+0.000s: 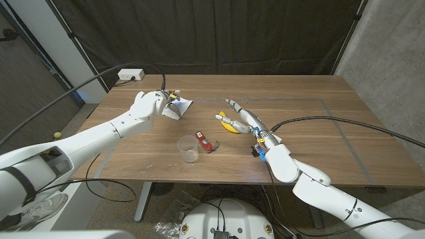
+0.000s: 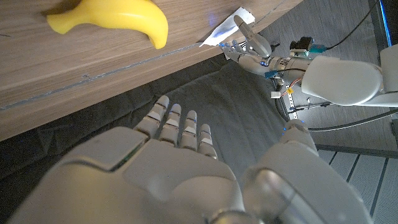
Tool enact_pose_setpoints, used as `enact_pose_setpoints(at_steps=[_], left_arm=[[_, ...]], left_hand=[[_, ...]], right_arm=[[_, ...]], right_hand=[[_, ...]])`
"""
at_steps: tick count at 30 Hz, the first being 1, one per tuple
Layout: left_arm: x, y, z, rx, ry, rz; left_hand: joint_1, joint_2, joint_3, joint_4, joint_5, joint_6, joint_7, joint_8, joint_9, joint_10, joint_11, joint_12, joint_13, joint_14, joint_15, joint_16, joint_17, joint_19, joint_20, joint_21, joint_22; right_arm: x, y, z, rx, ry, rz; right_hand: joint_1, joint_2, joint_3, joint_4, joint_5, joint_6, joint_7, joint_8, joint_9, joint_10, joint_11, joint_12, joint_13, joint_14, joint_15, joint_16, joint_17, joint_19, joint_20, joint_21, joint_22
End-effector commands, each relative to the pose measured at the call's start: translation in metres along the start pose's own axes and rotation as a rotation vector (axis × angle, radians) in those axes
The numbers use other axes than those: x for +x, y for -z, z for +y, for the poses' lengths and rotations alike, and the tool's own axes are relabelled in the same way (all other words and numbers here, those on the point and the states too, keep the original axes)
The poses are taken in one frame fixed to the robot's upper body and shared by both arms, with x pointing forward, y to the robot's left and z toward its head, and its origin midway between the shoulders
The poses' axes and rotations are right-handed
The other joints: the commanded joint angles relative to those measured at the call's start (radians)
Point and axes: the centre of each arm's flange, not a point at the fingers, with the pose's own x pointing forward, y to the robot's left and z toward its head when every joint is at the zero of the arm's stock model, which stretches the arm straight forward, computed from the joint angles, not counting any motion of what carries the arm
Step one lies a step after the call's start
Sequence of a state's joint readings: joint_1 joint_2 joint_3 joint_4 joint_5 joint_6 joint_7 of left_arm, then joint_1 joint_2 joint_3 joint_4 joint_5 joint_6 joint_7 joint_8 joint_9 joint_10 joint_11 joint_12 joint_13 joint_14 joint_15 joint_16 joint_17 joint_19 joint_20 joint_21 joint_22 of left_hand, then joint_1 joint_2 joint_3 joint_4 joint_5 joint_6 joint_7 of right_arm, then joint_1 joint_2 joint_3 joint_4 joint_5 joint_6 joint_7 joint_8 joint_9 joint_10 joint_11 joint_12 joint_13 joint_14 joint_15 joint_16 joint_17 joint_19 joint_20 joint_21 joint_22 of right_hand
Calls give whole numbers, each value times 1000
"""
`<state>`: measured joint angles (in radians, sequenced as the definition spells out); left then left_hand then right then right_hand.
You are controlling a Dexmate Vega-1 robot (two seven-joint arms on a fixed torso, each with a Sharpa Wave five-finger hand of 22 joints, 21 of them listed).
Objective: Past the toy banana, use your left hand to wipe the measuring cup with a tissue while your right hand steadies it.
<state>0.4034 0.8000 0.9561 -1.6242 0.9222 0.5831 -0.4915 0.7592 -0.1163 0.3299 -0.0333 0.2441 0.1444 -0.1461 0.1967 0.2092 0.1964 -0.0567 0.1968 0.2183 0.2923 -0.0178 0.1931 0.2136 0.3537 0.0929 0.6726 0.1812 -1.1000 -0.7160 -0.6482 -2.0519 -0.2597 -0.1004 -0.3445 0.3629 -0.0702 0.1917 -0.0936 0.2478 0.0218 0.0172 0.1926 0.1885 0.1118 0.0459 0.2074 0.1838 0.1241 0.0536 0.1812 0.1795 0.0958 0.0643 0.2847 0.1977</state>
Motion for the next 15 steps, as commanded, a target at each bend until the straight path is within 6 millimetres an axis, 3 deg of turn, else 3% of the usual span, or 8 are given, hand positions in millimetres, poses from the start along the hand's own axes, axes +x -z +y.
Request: enact_pose_setpoints(at_steps=[1,4,8,9,11,12,13,15], left_arm=[[14,0,-6,41,10,62],[21,-2,-9,24,8,31],[26,-7,-13,52,-11,19],[27,-8,-14,60,-18,15],[29,-10,-17,65,-45,8],[30,-11,-18,69,-48,6],[31,-11,-19,66,-50,4],[32,-12,-22,61,-66,0]], left_hand=[[15,6,5,-10,6,11,-6,12,0,14,5,10,1,1,-7,7,-2,11,-1,5,-1],[19,8,7,-12,6,13,-8,13,0,18,6,11,1,-1,-7,7,-3,17,-2,5,-1],[31,18,11,-16,6,32,-12,22,0,44,-12,20,-1,6,-16,11,-6,23,-9,2,-2],[42,25,15,-21,6,53,-18,30,-1,59,-25,24,-1,21,-33,16,-8,27,-12,-1,-2],[72,44,28,-34,5,106,-26,49,-2,116,-60,43,-3,71,-73,32,-11,50,-35,0,-2],[98,58,39,-46,1,141,-31,61,-3,166,-78,58,-3,115,-100,42,-12,78,-61,5,-1],[111,65,44,-52,-3,178,-36,74,-3,187,-86,63,-4,138,-108,46,-13,98,-73,9,-1],[154,86,63,-72,-16,255,-24,98,-5,271,-103,85,-5,231,-150,67,-12,148,-107,21,0]], right_arm=[[2,1,-5,4,0,-4],[3,2,-8,1,2,2],[3,3,-9,0,3,13],[3,4,-10,-1,3,15],[2,5,-11,-3,4,17],[2,5,-11,-4,4,19],[2,6,-12,-4,7,22],[2,7,-13,-7,9,27]], right_hand=[[-9,-1,-5,2,6,6,-5,4,1,10,-1,5,5,6,-3,7,2,4,-8,-3,3],[-11,0,-5,3,6,6,-5,4,1,11,-1,5,5,6,-3,7,2,5,-8,-3,4],[-14,0,-7,4,7,7,-6,4,1,13,-2,6,5,6,-4,7,3,5,-9,-3,4],[-15,1,-7,5,7,7,-6,4,1,13,-2,6,5,7,-4,7,3,5,-9,-3,4],[-16,1,-8,6,7,7,-7,4,1,14,-1,6,5,7,-3,7,3,5,-9,-4,4],[-16,1,-8,6,7,7,-7,4,1,14,-1,6,5,6,-3,7,3,5,-9,-4,4],[-17,1,-8,6,7,7,-7,4,1,14,1,6,5,7,-3,7,3,5,-9,-4,4],[-18,2,-9,7,8,7,-7,4,1,15,-1,6,5,6,-3,7,3,5,-9,-4,4]])
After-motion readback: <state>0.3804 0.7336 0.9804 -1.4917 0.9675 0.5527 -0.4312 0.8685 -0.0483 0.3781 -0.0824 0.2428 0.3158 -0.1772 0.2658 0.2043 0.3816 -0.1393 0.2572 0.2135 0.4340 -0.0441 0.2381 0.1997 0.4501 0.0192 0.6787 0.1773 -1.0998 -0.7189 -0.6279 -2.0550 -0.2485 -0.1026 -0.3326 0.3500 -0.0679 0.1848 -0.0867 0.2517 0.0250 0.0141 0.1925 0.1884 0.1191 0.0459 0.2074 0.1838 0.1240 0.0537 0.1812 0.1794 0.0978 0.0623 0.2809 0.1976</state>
